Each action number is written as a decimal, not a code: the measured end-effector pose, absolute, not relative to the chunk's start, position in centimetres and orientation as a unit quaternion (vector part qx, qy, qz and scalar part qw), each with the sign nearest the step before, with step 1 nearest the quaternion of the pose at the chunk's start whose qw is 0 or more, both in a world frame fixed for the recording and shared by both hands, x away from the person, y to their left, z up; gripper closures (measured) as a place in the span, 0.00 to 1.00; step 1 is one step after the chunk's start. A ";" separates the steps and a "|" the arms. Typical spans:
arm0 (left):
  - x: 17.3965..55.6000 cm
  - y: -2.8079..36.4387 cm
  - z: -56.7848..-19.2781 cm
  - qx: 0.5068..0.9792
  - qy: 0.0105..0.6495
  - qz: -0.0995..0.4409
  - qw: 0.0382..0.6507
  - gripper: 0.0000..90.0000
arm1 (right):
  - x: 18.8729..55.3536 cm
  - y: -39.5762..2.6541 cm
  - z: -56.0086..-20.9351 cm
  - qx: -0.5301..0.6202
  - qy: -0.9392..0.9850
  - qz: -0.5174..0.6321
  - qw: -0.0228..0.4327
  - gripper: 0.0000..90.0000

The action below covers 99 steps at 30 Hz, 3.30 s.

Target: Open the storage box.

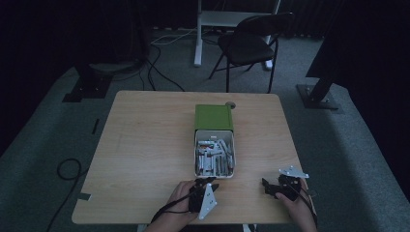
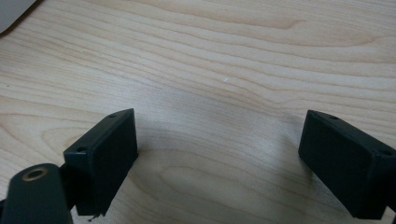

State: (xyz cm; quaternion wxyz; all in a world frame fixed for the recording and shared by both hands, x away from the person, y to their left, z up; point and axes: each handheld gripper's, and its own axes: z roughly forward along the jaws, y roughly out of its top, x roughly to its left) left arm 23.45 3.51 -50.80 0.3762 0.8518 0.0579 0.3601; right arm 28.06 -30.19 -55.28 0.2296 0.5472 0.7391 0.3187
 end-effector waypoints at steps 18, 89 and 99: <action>23.9 7.9 -50.4 0.841 0.132 0.308 0.425 0.79 | 28.1 -30.2 -55.3 0.547 0.739 0.319 0.230 0.12; 26.0 24.5 -52.3 0.757 0.411 0.258 0.439 0.29 | 28.1 -30.2 -55.3 0.547 0.739 0.319 0.230 0.12; 26.1 26.3 -52.6 0.741 0.464 0.273 0.400 0.12 | 28.1 -30.2 -55.3 0.547 0.739 0.319 0.230 0.12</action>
